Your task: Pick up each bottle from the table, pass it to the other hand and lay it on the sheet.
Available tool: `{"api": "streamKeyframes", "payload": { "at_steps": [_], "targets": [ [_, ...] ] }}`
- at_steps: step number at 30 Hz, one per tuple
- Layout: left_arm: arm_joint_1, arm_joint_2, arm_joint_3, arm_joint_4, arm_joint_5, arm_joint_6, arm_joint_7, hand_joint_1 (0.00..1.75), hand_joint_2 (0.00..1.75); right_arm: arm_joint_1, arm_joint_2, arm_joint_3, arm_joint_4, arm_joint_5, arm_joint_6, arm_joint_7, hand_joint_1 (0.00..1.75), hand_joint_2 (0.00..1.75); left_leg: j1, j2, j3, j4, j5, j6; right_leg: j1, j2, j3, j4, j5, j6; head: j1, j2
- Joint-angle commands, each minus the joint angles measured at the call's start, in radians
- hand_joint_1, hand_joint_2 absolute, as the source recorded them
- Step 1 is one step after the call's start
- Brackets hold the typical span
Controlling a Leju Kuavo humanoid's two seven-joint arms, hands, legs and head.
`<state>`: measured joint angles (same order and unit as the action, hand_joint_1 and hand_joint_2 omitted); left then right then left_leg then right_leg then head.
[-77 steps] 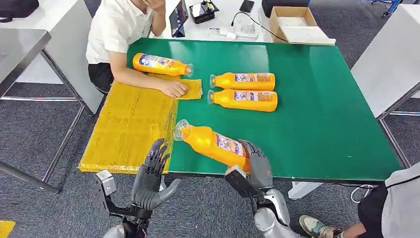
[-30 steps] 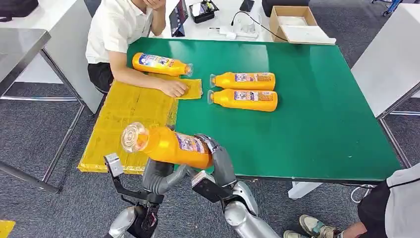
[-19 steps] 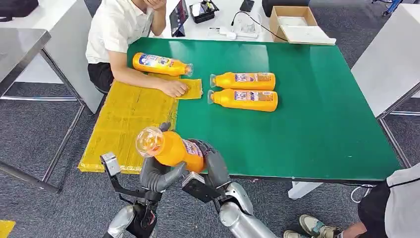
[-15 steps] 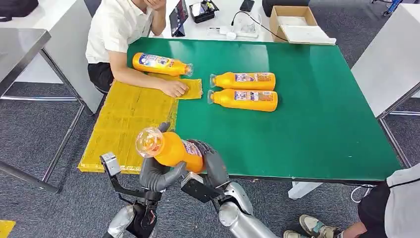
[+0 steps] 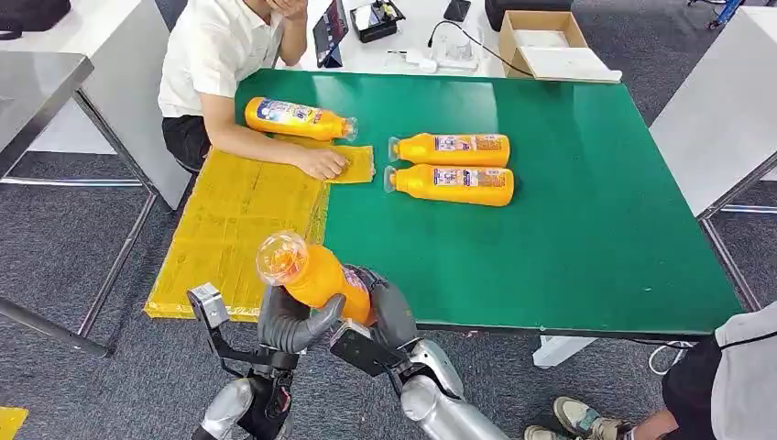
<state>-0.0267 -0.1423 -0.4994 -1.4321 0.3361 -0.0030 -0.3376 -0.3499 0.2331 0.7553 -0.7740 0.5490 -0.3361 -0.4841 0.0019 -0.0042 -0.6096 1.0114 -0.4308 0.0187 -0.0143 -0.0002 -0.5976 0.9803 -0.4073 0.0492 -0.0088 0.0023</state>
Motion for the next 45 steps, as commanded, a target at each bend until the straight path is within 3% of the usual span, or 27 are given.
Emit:
{"api": "streamKeyframes", "payload": {
  "at_steps": [1, 16, 17, 18, 19, 27, 33, 38, 41, 45],
  "targets": [
    [-0.057, 0.007, -0.061, 0.048, -0.008, 0.006, 0.013, 1.75, 1.75, -0.023, -0.009, 0.086, 0.017, 0.024, 0.014, 0.025, 1.75, 1.75, 0.001, -0.001, 0.004, 0.000, -0.002, -0.001, 0.001, -0.002, 0.005, 0.000, -0.002, -0.002, 0.000, 0.000],
    [-0.057, 0.006, -0.061, 0.062, 0.000, 0.003, 0.028, 1.75, 1.75, -0.024, -0.007, 0.089, 0.018, 0.028, 0.012, 0.036, 1.75, 1.75, 0.001, -0.001, 0.004, 0.000, -0.002, -0.001, 0.001, -0.002, 0.005, 0.000, -0.002, -0.002, 0.000, 0.000],
    [-0.057, 0.007, -0.059, 0.066, 0.000, 0.008, 0.032, 1.75, 1.75, -0.021, -0.005, 0.082, 0.019, 0.019, 0.015, 0.037, 1.61, 1.75, 0.001, -0.001, 0.003, 0.000, -0.001, -0.001, 0.001, -0.002, 0.004, 0.000, -0.002, -0.002, 0.000, 0.000],
    [-0.058, 0.009, -0.055, 0.071, -0.012, 0.029, 0.036, 1.75, 1.75, -0.018, -0.002, 0.078, 0.021, 0.012, 0.020, 0.040, 0.59, 1.75, 0.000, -0.001, 0.001, 0.000, 0.000, -0.001, 0.000, -0.001, 0.002, 0.000, -0.001, -0.001, 0.000, 0.000],
    [-0.060, 0.013, -0.052, 0.071, -0.018, 0.036, 0.036, 1.75, 1.75, -0.015, -0.001, 0.076, 0.021, 0.011, 0.018, 0.039, 0.00, 1.75, 0.001, -0.001, 0.004, 0.000, -0.001, -0.001, 0.001, -0.002, 0.004, 0.000, -0.002, -0.002, 0.000, 0.000],
    [-0.136, 0.096, 0.028, 0.029, -0.209, 0.138, -0.014, 1.75, 1.75, 0.019, -0.023, 0.042, -0.078, 0.025, -0.118, -0.024, 0.00, 1.75, 0.001, -0.001, 0.003, 0.000, -0.001, -0.001, 0.001, -0.001, 0.003, 0.001, -0.002, -0.002, 0.000, 0.000],
    [-0.206, 0.122, 0.203, 0.130, -0.236, 0.070, 0.028, 1.75, 1.75, 0.107, -0.047, -0.044, -0.151, 0.034, -0.293, -0.110, 0.00, 1.75, 0.001, -0.002, 0.003, -0.001, 0.000, -0.001, 0.001, -0.002, 0.003, -0.001, 0.000, -0.001, 0.000, 0.000],
    [-0.192, 0.114, 0.241, 0.119, -0.153, -0.004, 0.046, 1.75, 1.75, 0.132, -0.053, -0.084, -0.173, 0.007, -0.318, -0.139, 0.00, 1.75, 0.001, -0.001, 0.003, -0.001, 0.000, -0.001, 0.001, -0.002, 0.004, -0.001, -0.001, -0.002, 0.000, 0.000],
    [-0.226, 0.141, 0.222, 0.135, -0.301, 0.097, 0.016, 1.75, 1.75, 0.134, -0.052, -0.091, -0.175, 0.010, -0.319, -0.153, 0.00, 1.75, 0.001, -0.001, 0.002, -0.001, 0.000, -0.001, 0.000, -0.001, 0.003, 0.000, -0.001, -0.001, 0.000, 0.000],
    [-0.311, 0.180, 0.188, 0.251, -0.715, 0.281, 0.059, 1.75, 1.75, 0.145, -0.042, -0.094, -0.197, 0.021, -0.314, -0.170, 0.00, 1.75, 0.001, -0.002, 0.003, -0.001, 0.000, -0.002, 0.001, -0.002, 0.004, 0.000, -0.001, -0.003, 0.000, 0.000]
  ]
}}
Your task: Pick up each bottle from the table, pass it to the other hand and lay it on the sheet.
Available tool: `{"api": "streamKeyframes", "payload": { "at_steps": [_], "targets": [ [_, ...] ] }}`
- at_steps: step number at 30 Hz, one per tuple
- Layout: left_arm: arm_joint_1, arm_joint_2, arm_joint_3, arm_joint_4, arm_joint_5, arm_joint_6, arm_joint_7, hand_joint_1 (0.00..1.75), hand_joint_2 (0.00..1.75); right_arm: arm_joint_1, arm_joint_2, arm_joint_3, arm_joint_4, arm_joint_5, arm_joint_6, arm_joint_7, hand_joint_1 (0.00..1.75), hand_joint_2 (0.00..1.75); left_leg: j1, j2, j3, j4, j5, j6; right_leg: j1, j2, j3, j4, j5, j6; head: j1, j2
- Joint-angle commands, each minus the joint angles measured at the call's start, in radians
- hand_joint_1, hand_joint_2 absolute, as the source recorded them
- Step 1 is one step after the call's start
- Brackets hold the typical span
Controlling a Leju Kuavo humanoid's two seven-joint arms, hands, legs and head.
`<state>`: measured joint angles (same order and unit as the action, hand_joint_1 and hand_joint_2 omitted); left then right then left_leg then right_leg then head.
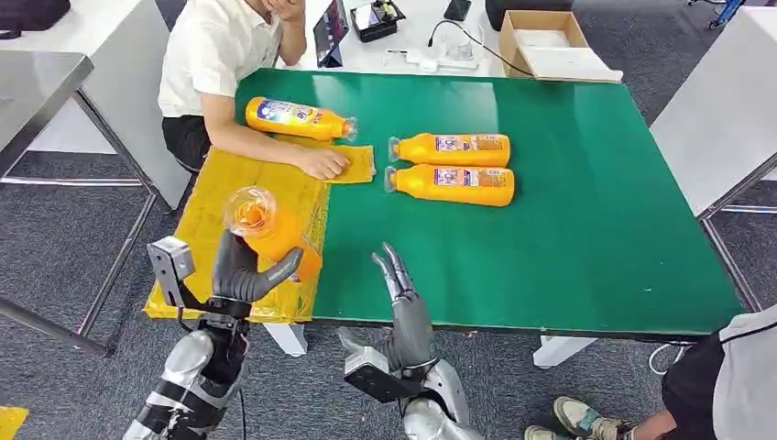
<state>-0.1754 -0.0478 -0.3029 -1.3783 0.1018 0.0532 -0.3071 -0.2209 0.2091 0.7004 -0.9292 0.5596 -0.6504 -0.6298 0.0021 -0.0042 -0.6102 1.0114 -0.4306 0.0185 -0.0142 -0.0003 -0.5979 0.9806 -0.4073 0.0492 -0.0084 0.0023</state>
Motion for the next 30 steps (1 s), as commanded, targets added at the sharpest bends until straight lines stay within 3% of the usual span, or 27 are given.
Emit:
{"api": "streamKeyframes", "payload": {
  "at_steps": [1, 7, 13, 17, 20, 24, 30],
  "targets": [
    [-0.173, 0.086, -0.007, 0.213, -0.501, 0.226, 0.031, 1.75, 1.75, 0.019, -0.017, -0.040, -0.048, 0.007, 0.004, -0.026, 0.00, 1.75, 0.001, -0.003, 0.006, -0.001, -0.001, -0.002, 0.002, -0.003, 0.006, 0.000, -0.002, -0.003, 0.000, 0.000],
    [-0.238, 0.080, -0.013, 0.336, -0.626, 0.234, 0.064, 1.75, 1.75, 0.021, -0.013, -0.028, -0.064, 0.006, 0.031, -0.029, 0.00, 1.75, 0.001, -0.002, 0.004, 0.000, -0.001, -0.001, 0.002, -0.002, 0.005, 0.000, -0.001, -0.002, -0.001, 0.000],
    [-0.413, 0.077, -0.055, 0.684, -0.916, 0.236, 0.167, 1.75, 1.75, 0.035, 0.003, 0.027, -0.074, -0.025, 0.109, -0.043, 0.00, 1.75, 0.001, -0.003, 0.005, 0.000, 0.000, -0.001, 0.001, -0.004, 0.005, 0.000, -0.002, -0.003, 0.000, 0.000],
    [-0.485, 0.028, -0.090, 0.854, -0.996, 0.173, 0.192, 1.75, 1.75, 0.023, -0.008, 0.055, -0.062, -0.065, 0.148, -0.055, 0.00, 1.75, 0.001, -0.003, 0.005, -0.001, 0.000, -0.001, 0.001, -0.003, 0.005, 0.000, -0.001, -0.002, 0.000, 0.000],
    [-0.489, 0.018, -0.094, 0.865, -1.003, 0.170, 0.199, 1.75, 1.75, 0.023, -0.008, 0.057, -0.059, -0.068, 0.149, -0.056, 0.00, 1.75, 0.001, -0.004, 0.003, 0.000, 0.000, -0.001, 0.001, -0.004, 0.004, 0.000, -0.001, -0.001, -0.001, 0.000],
    [-0.546, 0.000, -0.091, 0.997, -1.034, 0.110, 0.311, 1.75, 1.75, 0.005, 0.007, 0.085, -0.013, -0.102, 0.178, -0.068, 0.00, 1.75, 0.001, -0.002, 0.003, 0.000, 0.000, -0.001, 0.001, -0.003, 0.004, 0.000, -0.002, -0.001, 0.000, 0.000],
    [-0.556, 0.003, -0.069, 1.039, -1.023, 0.072, 0.308, 1.75, 1.75, -0.006, 0.008, 0.117, 0.000, -0.128, 0.175, -0.068, 0.00, 1.75, 0.000, 0.001, 0.003, -0.001, 0.000, -0.001, 0.000, 0.001, 0.003, 0.000, 0.000, -0.001, 0.000, 0.000]
  ]
}}
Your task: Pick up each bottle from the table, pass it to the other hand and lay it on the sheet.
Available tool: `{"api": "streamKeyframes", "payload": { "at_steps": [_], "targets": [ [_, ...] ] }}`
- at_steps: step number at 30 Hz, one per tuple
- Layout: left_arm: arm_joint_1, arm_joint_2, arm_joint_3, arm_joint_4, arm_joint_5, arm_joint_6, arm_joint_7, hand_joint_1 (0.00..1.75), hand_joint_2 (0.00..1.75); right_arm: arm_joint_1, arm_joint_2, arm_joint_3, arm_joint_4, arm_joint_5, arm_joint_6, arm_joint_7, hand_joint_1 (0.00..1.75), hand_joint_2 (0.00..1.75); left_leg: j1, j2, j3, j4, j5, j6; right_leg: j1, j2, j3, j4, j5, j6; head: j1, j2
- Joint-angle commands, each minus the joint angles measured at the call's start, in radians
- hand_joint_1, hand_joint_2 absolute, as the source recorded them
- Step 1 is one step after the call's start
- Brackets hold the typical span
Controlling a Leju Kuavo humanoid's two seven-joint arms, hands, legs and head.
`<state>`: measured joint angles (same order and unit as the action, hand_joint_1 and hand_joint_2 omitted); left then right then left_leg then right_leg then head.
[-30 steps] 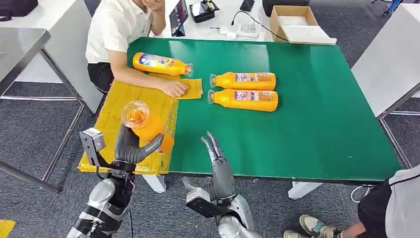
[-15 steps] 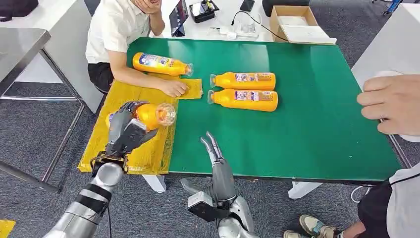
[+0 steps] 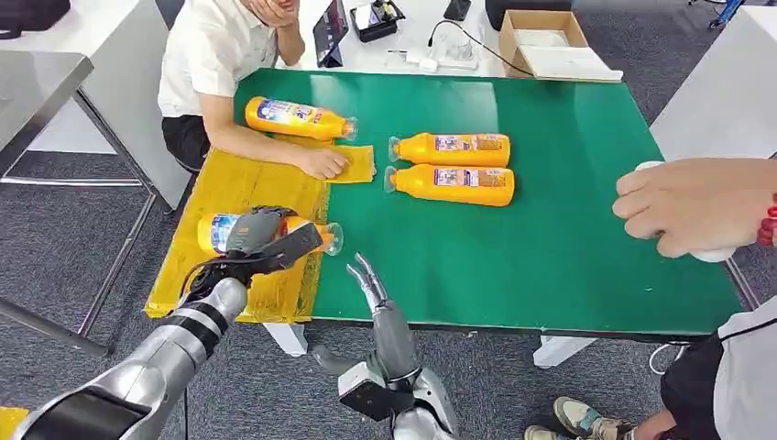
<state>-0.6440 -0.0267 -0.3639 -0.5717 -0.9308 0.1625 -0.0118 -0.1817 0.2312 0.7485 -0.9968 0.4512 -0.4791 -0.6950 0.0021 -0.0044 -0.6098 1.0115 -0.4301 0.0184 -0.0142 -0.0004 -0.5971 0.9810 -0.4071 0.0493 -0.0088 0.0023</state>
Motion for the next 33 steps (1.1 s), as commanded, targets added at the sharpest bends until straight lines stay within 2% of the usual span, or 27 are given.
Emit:
{"api": "streamKeyframes", "payload": {
  "at_steps": [1, 10, 11, 12, 18, 20, 21, 24, 30, 32, 33],
  "targets": [
    [-0.088, -0.018, -0.008, 0.232, 0.009, -0.037, 0.013, 1.75, 1.75, -0.045, -0.014, 0.069, 0.068, -0.020, 0.003, -0.003, 0.00, 1.75, 0.001, 0.002, 0.005, -0.001, -0.001, -0.001, 0.001, 0.002, 0.004, -0.001, -0.001, -0.002, 0.000, 0.000],
    [-0.100, -0.027, -0.013, 0.245, -0.006, -0.091, 0.050, 1.75, 1.75, -0.057, -0.016, 0.090, 0.084, -0.036, 0.006, -0.003, 0.00, 1.75, 0.001, 0.002, 0.009, -0.001, -0.001, -0.001, 0.001, 0.002, 0.007, 0.000, 0.000, -0.002, 0.000, 0.000],
    [-0.098, -0.033, -0.002, 0.245, 0.003, -0.100, 0.045, 0.38, 1.75, -0.059, -0.016, 0.096, 0.087, -0.043, 0.007, -0.003, 0.00, 1.75, 0.001, 0.002, 0.008, -0.001, -0.001, -0.001, 0.001, 0.001, 0.007, 0.000, 0.000, -0.002, 0.000, 0.000],
    [-0.095, -0.037, 0.009, 0.241, 0.013, -0.106, 0.034, 0.00, 1.75, -0.062, -0.017, 0.102, 0.090, -0.048, 0.006, -0.003, 0.00, 1.75, 0.000, 0.002, 0.008, -0.001, -0.001, -0.001, 0.001, 0.002, 0.007, 0.000, 0.000, -0.001, 0.000, 0.000],
    [-0.047, -0.073, 0.139, 0.195, 0.233, -0.255, -0.149, 0.00, 1.75, -0.074, -0.025, 0.154, 0.106, -0.078, -0.007, -0.003, 0.00, 1.75, 0.001, 0.001, 0.008, -0.001, -0.001, -0.001, 0.001, 0.000, 0.006, 0.000, -0.001, -0.001, -0.001, 0.000],
    [-0.035, -0.083, 0.164, 0.175, 0.309, -0.308, -0.205, 0.00, 1.75, -0.077, -0.029, 0.167, 0.107, -0.090, -0.017, -0.003, 0.00, 1.75, 0.001, -0.001, 0.011, -0.002, -0.001, -0.001, 0.001, -0.001, 0.011, -0.002, -0.002, -0.002, 0.000, 0.000],
    [-0.013, -0.086, 0.159, 0.125, 0.368, -0.322, -0.270, 0.00, 1.75, -0.078, -0.034, 0.176, 0.104, -0.101, -0.028, -0.003, 0.00, 1.75, 0.001, -0.002, 0.011, -0.002, -0.001, -0.001, 0.001, -0.001, 0.011, -0.002, -0.002, -0.002, 0.000, 0.000],
    [0.045, -0.089, 0.129, -0.023, 0.474, -0.336, -0.308, 0.00, 1.75, -0.070, -0.041, 0.172, 0.102, -0.104, -0.042, -0.003, 0.00, 1.75, 0.000, -0.002, 0.010, -0.001, -0.001, -0.001, 0.000, 0.000, 0.010, -0.001, -0.001, -0.002, 0.000, 0.000],
    [0.056, -0.086, 0.130, -0.046, 0.492, -0.338, -0.318, 0.00, 1.75, -0.068, -0.041, 0.171, 0.103, -0.102, -0.044, -0.003, 0.00, 1.75, 0.000, -0.002, 0.007, -0.001, -0.001, -0.001, 0.000, -0.001, 0.007, 0.000, -0.001, -0.002, 0.000, 0.000],
    [0.113, -0.079, 0.117, -0.164, 0.553, -0.327, -0.347, 0.00, 1.75, -0.056, -0.045, 0.161, 0.099, -0.094, -0.053, -0.003, 0.00, 1.75, 0.001, -0.001, 0.009, -0.001, -0.002, -0.002, 0.001, 0.000, 0.009, 0.000, -0.002, -0.003, 0.000, 0.000],
    [0.173, -0.064, 0.094, -0.290, 0.594, -0.299, -0.342, 0.00, 1.75, -0.045, -0.050, 0.153, 0.094, -0.085, -0.058, -0.003, 0.00, 1.75, 0.001, -0.001, 0.008, -0.001, -0.002, -0.002, 0.001, 0.000, 0.008, 0.000, -0.002, -0.003, 0.000, 0.000]
  ]
}}
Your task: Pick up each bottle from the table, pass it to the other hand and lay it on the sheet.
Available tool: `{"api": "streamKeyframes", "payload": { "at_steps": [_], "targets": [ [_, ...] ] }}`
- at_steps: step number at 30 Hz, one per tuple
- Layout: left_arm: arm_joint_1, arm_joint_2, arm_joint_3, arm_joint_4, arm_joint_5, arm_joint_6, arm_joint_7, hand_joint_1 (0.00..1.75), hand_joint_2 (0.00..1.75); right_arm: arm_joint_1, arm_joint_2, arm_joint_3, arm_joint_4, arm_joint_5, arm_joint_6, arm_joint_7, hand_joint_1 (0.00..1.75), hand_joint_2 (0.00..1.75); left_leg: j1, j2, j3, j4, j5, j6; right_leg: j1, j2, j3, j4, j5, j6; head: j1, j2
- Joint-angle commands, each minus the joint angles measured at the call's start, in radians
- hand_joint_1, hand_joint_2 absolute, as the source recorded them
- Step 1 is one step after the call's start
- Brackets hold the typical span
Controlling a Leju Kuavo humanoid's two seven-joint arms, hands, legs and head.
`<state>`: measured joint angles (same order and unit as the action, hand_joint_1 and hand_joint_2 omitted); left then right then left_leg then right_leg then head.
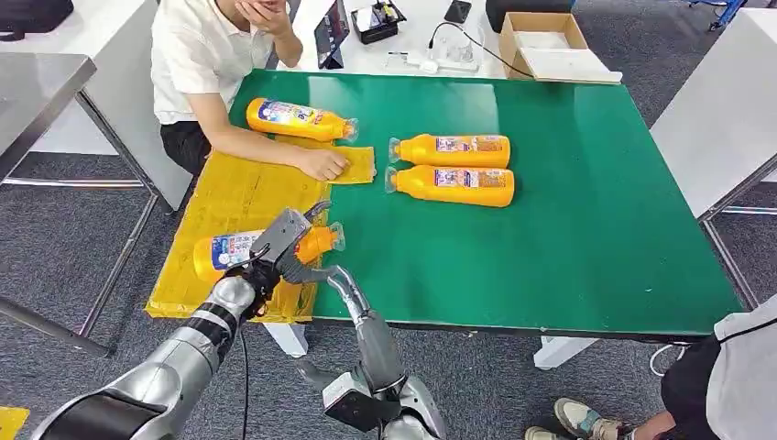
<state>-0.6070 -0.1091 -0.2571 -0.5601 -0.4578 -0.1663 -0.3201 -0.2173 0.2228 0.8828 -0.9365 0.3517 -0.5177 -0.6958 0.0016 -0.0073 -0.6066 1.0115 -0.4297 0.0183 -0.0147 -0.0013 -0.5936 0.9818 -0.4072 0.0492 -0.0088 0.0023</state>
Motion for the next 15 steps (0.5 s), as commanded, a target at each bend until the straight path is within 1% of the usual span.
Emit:
{"api": "streamKeyframes", "payload": {
  "at_steps": [1, 2, 3, 4, 5, 6, 8, 9, 10, 12, 13, 14, 15],
  "targets": [
    [0.171, 0.026, -0.024, -0.369, 0.135, 0.051, -0.034, 0.00, 1.75, -0.002, -0.044, 0.015, 0.029, 0.021, -0.024, -0.002, 0.00, 1.75, 0.001, 0.002, 0.004, -0.001, -0.002, -0.001, 0.001, 0.001, 0.004, -0.001, -0.001, -0.002, 0.000, 0.000],
    [0.234, 0.046, -0.045, -0.499, 0.172, 0.082, -0.020, 0.00, 1.75, 0.014, -0.050, 0.003, 0.019, 0.030, -0.029, -0.002, 0.00, 1.75, 0.001, 0.003, 0.005, -0.001, -0.003, -0.001, 0.001, 0.002, 0.004, -0.001, -0.002, -0.002, 0.000, 0.000],
    [0.300, 0.063, -0.053, -0.624, 0.208, 0.122, -0.026, 0.00, 1.75, 0.029, -0.056, -0.010, 0.007, 0.043, -0.037, -0.002, 0.00, 1.75, 0.000, 0.003, 0.003, -0.001, -0.001, -0.001, 0.000, 0.002, 0.002, -0.001, -0.001, -0.001, 0.000, 0.000],
    [0.333, 0.076, -0.061, -0.683, 0.224, 0.134, -0.020, 0.00, 1.75, 0.040, -0.060, -0.018, -0.002, 0.050, -0.041, -0.002, 0.00, 1.75, 0.000, 0.004, 0.002, -0.001, -0.002, -0.001, 0.000, 0.003, 0.001, -0.001, -0.001, -0.001, 0.000, 0.000],
    [0.347, 0.084, -0.067, -0.710, 0.231, 0.136, -0.008, 0.00, 1.75, 0.043, -0.063, -0.020, -0.007, 0.052, -0.039, -0.002, 0.00, 1.75, 0.001, 0.007, 0.006, -0.002, -0.004, -0.001, 0.001, 0.005, 0.005, -0.002, -0.002, -0.002, 0.000, 0.000],
    [0.347, 0.084, -0.067, -0.710, 0.231, 0.136, -0.008, 0.00, 1.75, 0.043, -0.063, -0.020, -0.007, 0.052, -0.039, -0.002, 0.00, 1.75, 0.000, 0.005, 0.003, -0.002, -0.003, -0.001, 0.000, 0.004, 0.002, -0.001, -0.001, -0.001, 0.000, 0.000],
    [0.348, 0.086, -0.066, -0.711, 0.231, 0.136, -0.008, 0.00, 1.75, 0.043, -0.063, -0.020, -0.007, 0.052, -0.039, -0.002, 0.00, 1.75, 0.001, 0.005, 0.003, 0.000, -0.004, -0.001, 0.001, 0.003, 0.001, 0.000, -0.002, -0.002, 0.000, 0.000],
    [0.343, 0.086, -0.066, -0.708, 0.232, 0.136, -0.007, 0.00, 1.75, 0.041, -0.061, -0.021, -0.007, 0.052, -0.038, -0.002, 0.00, 1.75, 0.000, 0.003, -0.002, 0.000, -0.002, -0.001, 0.000, 0.001, -0.003, 0.000, -0.001, -0.001, 0.000, 0.000],
    [0.337, 0.087, -0.070, -0.696, 0.232, 0.136, -0.007, 0.00, 1.75, 0.041, -0.059, -0.022, -0.004, 0.052, -0.036, -0.002, 0.00, 1.75, 0.001, 0.002, 0.000, 0.000, -0.003, -0.001, 0.001, 0.001, -0.001, 0.000, -0.002, -0.002, 0.001, 0.000],
    [0.337, 0.087, -0.070, -0.696, 0.232, 0.136, -0.007, 0.00, 1.75, 0.041, -0.059, -0.022, -0.004, 0.052, -0.036, -0.002, 0.00, 1.75, 0.000, 0.001, -0.003, 0.000, -0.001, -0.001, 0.000, 0.001, -0.004, -0.001, -0.001, -0.001, 0.000, 0.000],
    [0.347, 0.081, -0.057, -0.706, 0.254, 0.162, -0.036, 0.00, 1.75, 0.046, -0.058, -0.031, -0.006, 0.056, -0.037, -0.002, 0.00, 1.75, 0.001, 0.002, 0.000, 0.000, -0.003, -0.001, 0.001, 0.001, -0.001, 0.000, -0.002, -0.002, 0.000, 0.000],
    [0.392, 0.086, -0.045, -0.774, 0.285, 0.189, -0.063, 0.00, 1.75, 0.058, -0.059, -0.045, -0.013, 0.065, -0.039, -0.002, 0.00, 1.75, 0.001, 0.003, 0.002, 0.000, -0.003, -0.002, 0.002, 0.002, 0.001, -0.001, -0.002, -0.003, 0.000, 0.000],
    [0.432, 0.088, -0.027, -0.840, 0.320, 0.206, -0.076, 0.00, 1.75, 0.069, -0.061, -0.056, -0.018, 0.074, -0.042, -0.002, 0.00, 1.75, 0.001, 0.002, -0.001, -0.001, -0.002, -0.001, 0.001, 0.001, -0.001, -0.001, -0.001, -0.002, 0.000, 0.000]
  ]
}}
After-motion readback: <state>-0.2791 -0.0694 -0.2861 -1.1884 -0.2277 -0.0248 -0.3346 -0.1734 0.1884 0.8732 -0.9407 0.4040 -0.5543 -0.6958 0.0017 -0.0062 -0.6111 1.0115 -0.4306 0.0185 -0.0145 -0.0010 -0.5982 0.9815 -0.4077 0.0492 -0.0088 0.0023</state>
